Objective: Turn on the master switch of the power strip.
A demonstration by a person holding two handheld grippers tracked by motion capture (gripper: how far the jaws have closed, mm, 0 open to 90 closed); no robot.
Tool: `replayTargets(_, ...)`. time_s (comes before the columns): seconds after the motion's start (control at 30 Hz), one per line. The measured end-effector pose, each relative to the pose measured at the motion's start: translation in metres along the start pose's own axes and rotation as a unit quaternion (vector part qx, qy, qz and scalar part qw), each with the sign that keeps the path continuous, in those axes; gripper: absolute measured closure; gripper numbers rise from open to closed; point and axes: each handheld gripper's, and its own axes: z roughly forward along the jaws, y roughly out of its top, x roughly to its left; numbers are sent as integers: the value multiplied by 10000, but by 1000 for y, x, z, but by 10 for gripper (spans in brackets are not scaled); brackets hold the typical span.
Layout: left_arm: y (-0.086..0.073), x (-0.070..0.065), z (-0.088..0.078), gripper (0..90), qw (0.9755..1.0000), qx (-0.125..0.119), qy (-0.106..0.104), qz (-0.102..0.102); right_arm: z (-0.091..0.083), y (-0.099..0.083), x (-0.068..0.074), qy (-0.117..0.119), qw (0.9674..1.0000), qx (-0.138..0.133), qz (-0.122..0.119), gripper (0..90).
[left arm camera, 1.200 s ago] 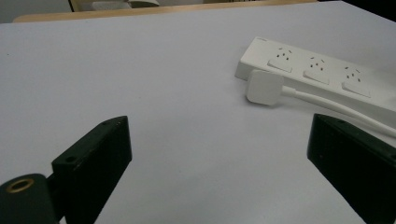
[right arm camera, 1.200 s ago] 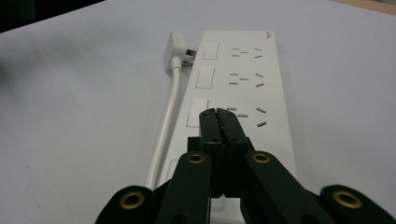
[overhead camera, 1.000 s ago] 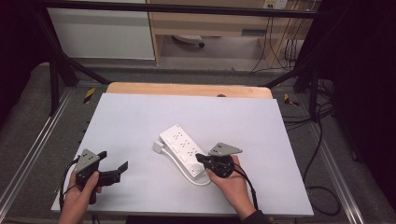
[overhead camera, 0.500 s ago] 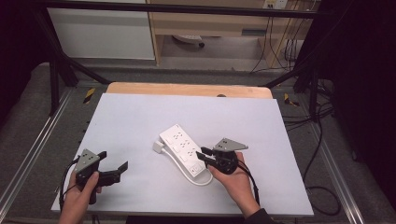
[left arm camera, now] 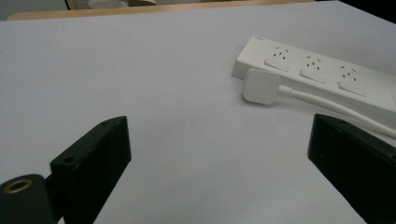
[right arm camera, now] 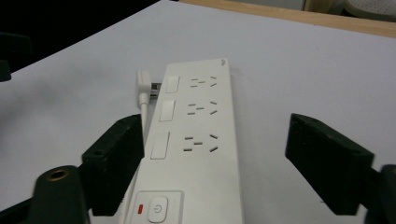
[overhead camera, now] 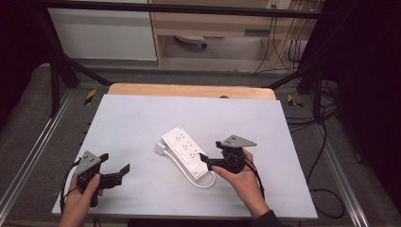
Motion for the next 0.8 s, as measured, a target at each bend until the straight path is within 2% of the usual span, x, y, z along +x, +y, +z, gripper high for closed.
replayTargets(0.1, 0, 0, -1, 59, 10000, 0, 43, 22, -3, 1, -3, -89, 9998, -115, -147, 120)
replayTargets(0.2, 0, 0, -1, 59, 10000, -2, 43, 13, -5, 3, -6, -184, 9994, -229, -161, 70)
replayTargets(0.33, 0, 0, -1, 59, 10000, -1, 42, 22, -12, 4, -11, -188, 9988, -389, -224, 47)
replayTargets(0.8, 0, 0, -1, 60, 10000, -31, 15, -21, -35, 6, -32, -498, 9963, -695, -19, 41)
